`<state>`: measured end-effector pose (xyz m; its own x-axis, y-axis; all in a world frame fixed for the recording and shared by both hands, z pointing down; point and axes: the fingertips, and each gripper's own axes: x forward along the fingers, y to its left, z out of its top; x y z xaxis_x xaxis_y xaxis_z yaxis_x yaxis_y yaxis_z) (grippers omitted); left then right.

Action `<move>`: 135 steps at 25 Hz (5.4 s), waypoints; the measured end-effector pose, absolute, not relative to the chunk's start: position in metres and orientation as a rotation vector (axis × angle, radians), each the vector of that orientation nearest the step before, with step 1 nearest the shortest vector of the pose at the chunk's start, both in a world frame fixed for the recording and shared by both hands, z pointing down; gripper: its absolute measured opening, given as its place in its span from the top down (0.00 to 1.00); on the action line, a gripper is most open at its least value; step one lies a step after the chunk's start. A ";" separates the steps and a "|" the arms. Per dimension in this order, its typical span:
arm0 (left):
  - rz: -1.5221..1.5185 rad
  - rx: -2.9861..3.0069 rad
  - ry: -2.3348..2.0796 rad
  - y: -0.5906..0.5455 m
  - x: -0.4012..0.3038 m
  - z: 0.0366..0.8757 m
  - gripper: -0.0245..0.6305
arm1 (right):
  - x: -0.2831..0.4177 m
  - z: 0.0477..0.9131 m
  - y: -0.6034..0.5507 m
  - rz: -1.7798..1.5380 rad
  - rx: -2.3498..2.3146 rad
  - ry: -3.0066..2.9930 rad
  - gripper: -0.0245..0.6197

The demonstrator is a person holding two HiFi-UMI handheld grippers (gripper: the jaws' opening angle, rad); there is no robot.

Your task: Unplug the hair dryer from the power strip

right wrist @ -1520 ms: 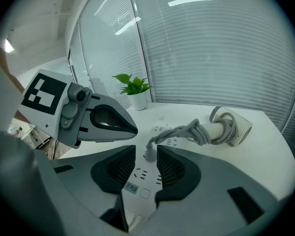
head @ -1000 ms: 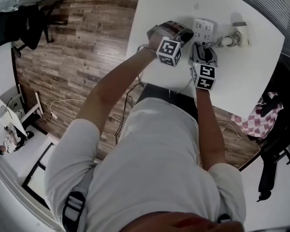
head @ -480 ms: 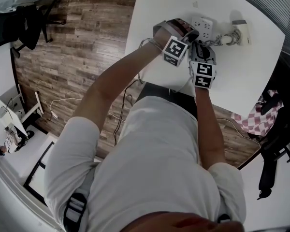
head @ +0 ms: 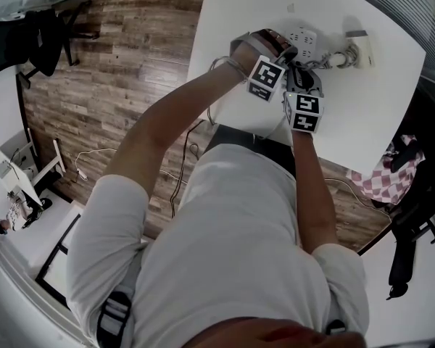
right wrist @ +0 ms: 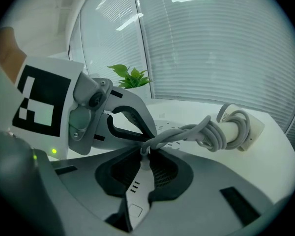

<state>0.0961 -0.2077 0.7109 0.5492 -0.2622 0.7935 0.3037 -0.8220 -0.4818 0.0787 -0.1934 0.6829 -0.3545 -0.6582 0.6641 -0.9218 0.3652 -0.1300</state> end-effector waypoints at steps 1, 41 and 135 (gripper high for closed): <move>-1.267 -2.190 -0.031 -0.208 0.096 0.711 0.93 | 0.079 0.682 -0.194 0.682 1.364 -2.125 0.84; -1.374 -2.125 0.029 -0.207 0.093 0.715 0.93 | 0.078 0.605 -0.205 0.619 1.390 -2.287 0.86; -0.322 -3.280 0.881 -0.151 0.087 0.415 0.93 | 0.157 0.438 -0.130 0.511 1.462 -2.388 0.84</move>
<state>0.0867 -0.1513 0.4148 0.8516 -0.4624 0.2469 -0.5126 -0.8330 0.2081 0.1570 -0.1301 0.4376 -0.4404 -0.7908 0.4251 -0.8955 0.4207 -0.1452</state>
